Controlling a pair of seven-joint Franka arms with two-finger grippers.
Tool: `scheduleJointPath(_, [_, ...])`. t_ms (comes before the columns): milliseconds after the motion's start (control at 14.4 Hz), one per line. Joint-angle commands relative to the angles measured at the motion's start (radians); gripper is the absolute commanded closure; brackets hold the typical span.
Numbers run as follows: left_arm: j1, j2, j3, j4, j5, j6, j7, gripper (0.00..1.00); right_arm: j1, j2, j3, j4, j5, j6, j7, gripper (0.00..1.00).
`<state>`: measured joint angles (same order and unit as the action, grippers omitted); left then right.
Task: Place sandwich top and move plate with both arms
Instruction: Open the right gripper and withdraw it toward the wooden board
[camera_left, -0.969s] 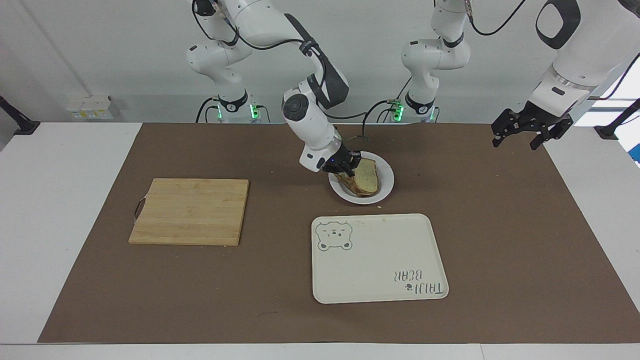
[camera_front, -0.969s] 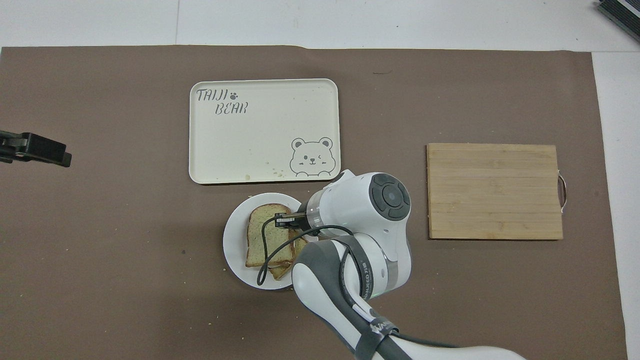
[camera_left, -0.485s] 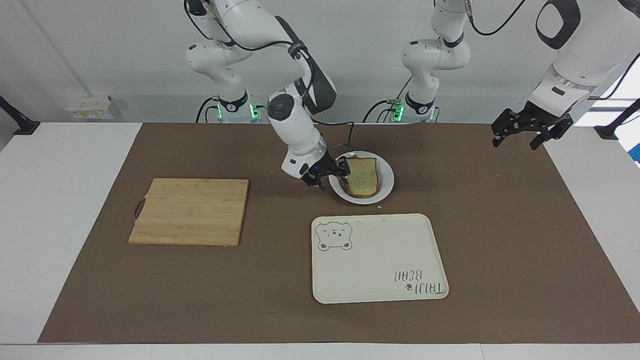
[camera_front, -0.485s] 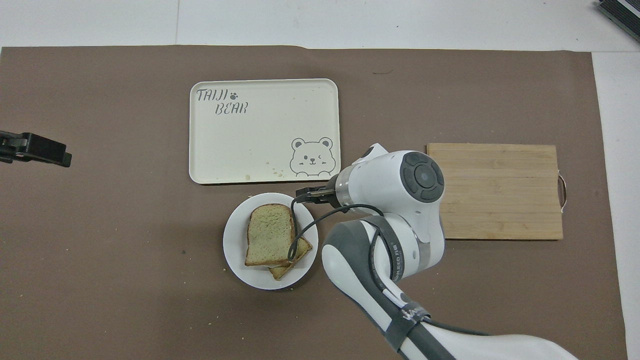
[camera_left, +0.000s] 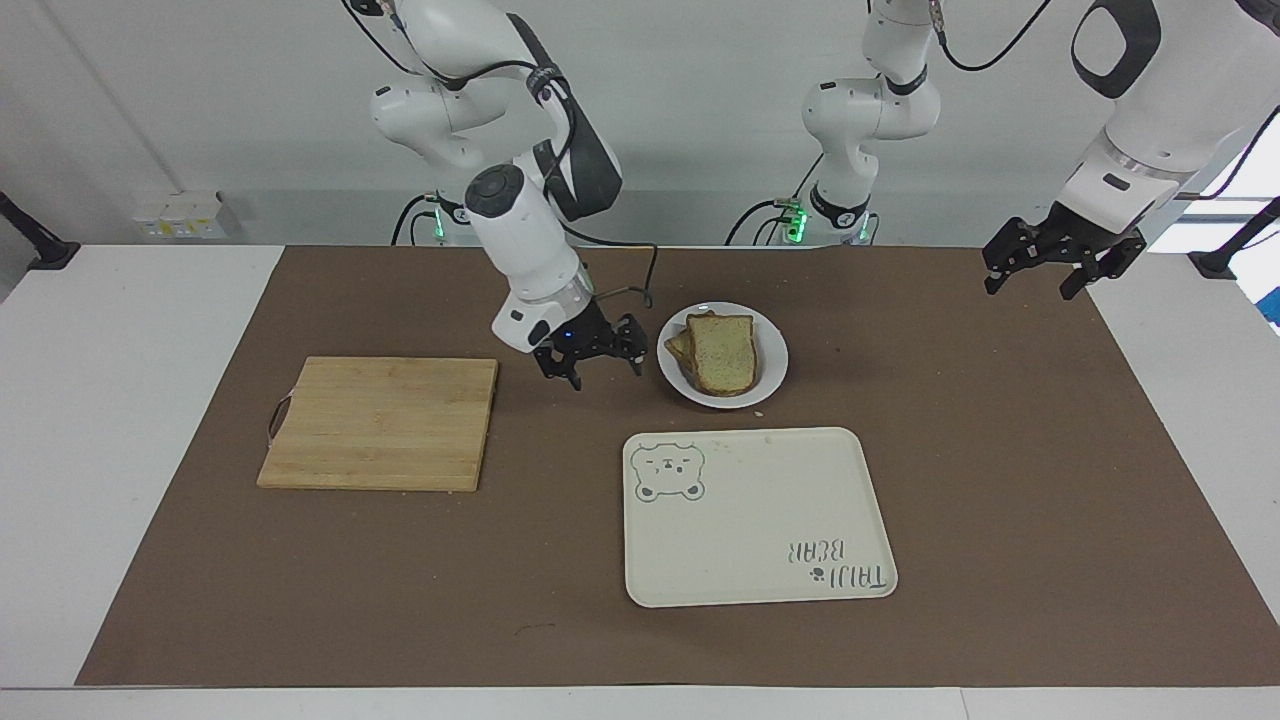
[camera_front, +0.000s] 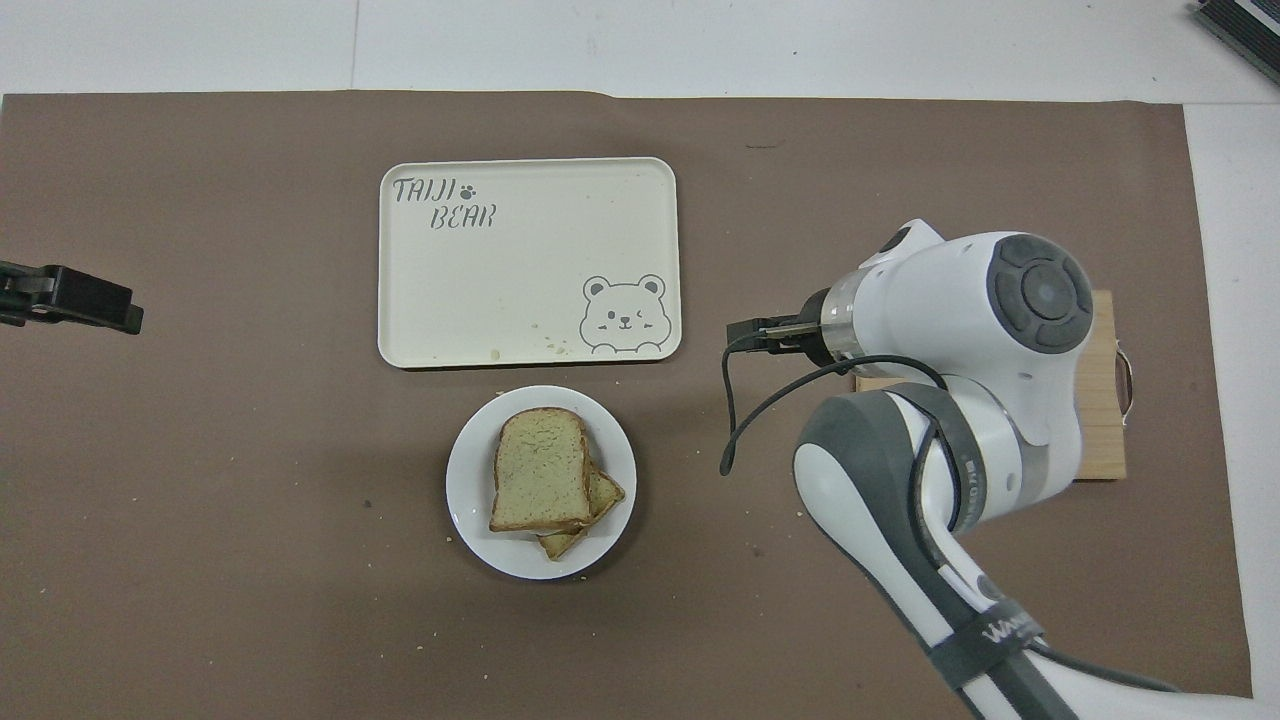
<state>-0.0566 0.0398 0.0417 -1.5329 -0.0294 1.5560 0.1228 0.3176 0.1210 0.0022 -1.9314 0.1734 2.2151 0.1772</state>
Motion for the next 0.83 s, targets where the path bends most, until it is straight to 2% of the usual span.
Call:
scheduleJointPath(0, [0.015,-0.02,-0.011,-0.016,0.008,-0.01,-0.006,0.0,-0.072,-0.026,0.012,0.018,-0.06,-0.055,-0.021,0.0])
scheduleJointPath(346, [0.015,-0.021,-0.008,-0.015,0.006,-0.017,-0.003,0.0,-0.137,-0.061,0.009,0.143,-0.143,-0.273,-0.025,0.0])
scheduleJointPath(485, [0.012,-0.06,-0.005,-0.042,-0.074,-0.054,-0.002,0.0,-0.156,-0.099,0.009,0.17,-0.146,-0.348,-0.025,0.0])
scheduleJointPath(554, [0.015,-0.087,-0.003,-0.106,-0.134,-0.041,0.001,0.0,-0.164,-0.124,0.007,0.173,-0.146,-0.379,-0.025,0.0])
scheduleJointPath(762, [-0.003,-0.184,-0.008,-0.348,-0.239,0.119,0.035,0.0,-0.212,-0.178,0.007,0.175,-0.146,-0.431,-0.044,0.0])
